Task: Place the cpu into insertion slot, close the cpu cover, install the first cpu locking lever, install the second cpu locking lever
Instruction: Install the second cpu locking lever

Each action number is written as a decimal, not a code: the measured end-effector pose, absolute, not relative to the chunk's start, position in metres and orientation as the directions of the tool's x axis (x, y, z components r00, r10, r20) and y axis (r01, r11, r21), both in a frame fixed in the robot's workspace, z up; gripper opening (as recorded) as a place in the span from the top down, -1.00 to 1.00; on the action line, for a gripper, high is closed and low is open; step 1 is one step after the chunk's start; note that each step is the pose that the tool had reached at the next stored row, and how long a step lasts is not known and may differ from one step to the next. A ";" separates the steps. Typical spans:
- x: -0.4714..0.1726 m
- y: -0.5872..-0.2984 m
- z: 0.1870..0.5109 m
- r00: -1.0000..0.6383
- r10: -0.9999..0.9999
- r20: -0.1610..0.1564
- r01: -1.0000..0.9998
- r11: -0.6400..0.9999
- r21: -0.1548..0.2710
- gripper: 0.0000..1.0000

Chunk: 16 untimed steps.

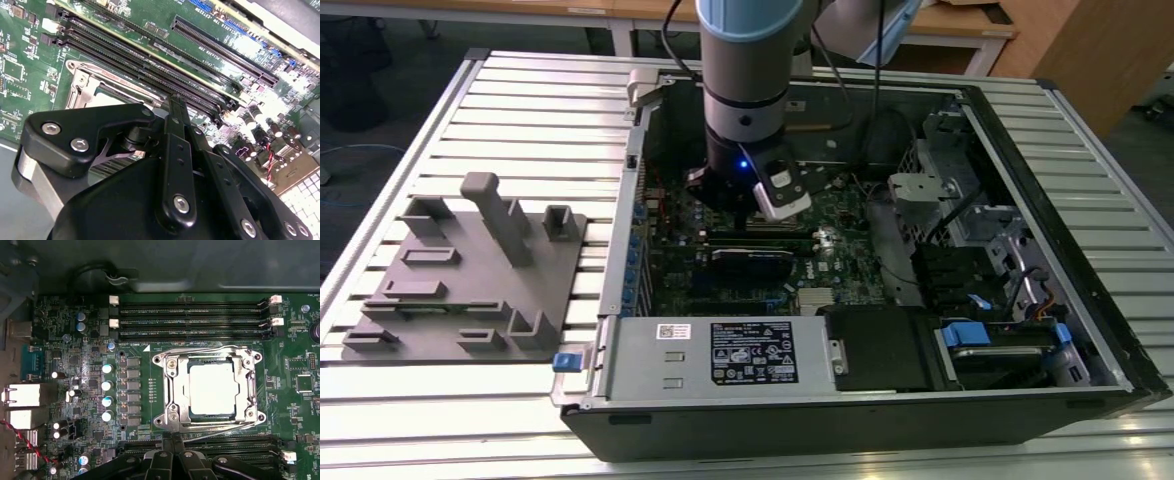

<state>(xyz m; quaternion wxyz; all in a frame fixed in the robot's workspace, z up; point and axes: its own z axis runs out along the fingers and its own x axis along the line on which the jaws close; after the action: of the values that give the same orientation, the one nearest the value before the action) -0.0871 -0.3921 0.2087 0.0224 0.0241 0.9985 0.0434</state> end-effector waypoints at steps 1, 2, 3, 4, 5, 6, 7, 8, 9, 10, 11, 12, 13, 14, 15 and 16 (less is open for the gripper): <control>-0.087 -0.392 0.208 -0.998 0.050 -0.043 0.046 0.995 0.088 0.80; -0.088 -0.392 0.207 -0.998 0.050 -0.043 0.046 0.995 0.088 0.80; -0.088 -0.392 0.207 -0.998 0.050 -0.043 0.046 0.995 0.088 0.80; -0.088 -0.392 0.206 -0.998 0.050 -0.043 0.046 0.995 0.088 0.80; -0.089 -0.392 0.205 -0.998 0.050 -0.043 0.046 0.995 0.089 0.80; -0.089 -0.392 0.205 -0.998 0.050 -0.043 0.046 0.995 0.089 0.80; -0.089 -0.392 0.204 -0.998 0.050 -0.043 0.046 0.995 0.090 0.80; -0.089 -0.392 0.203 -0.998 0.050 -0.043 0.046 0.995 0.091 0.80; -0.089 -0.392 0.203 -0.998 0.050 -0.042 0.046 0.995 0.091 0.80; -0.089 -0.392 0.203 -0.998 0.050 -0.042 0.046 0.995 0.091 0.80; -0.089 -0.392 0.203 -0.998 0.050 -0.042 0.046 0.995 0.093 0.80; -0.089 -0.392 0.203 -0.998 0.051 -0.042 0.046 0.994 0.098 0.80; -0.089 -0.392 0.202 -0.998 0.051 -0.042 0.046 0.994 0.103 0.80; -0.089 -0.392 0.202 -0.998 0.051 -0.042 0.046 0.993 0.109 0.80; -0.089 -0.392 0.202 -0.998 0.051 -0.041 0.046 0.992 0.113 0.80; -0.090 -0.393 0.200 -0.998 0.052 -0.041 0.046 0.992 0.121 0.80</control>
<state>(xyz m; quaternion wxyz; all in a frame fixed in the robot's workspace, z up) -0.0895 -0.3928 0.2004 0.0220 0.0245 0.9976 0.0602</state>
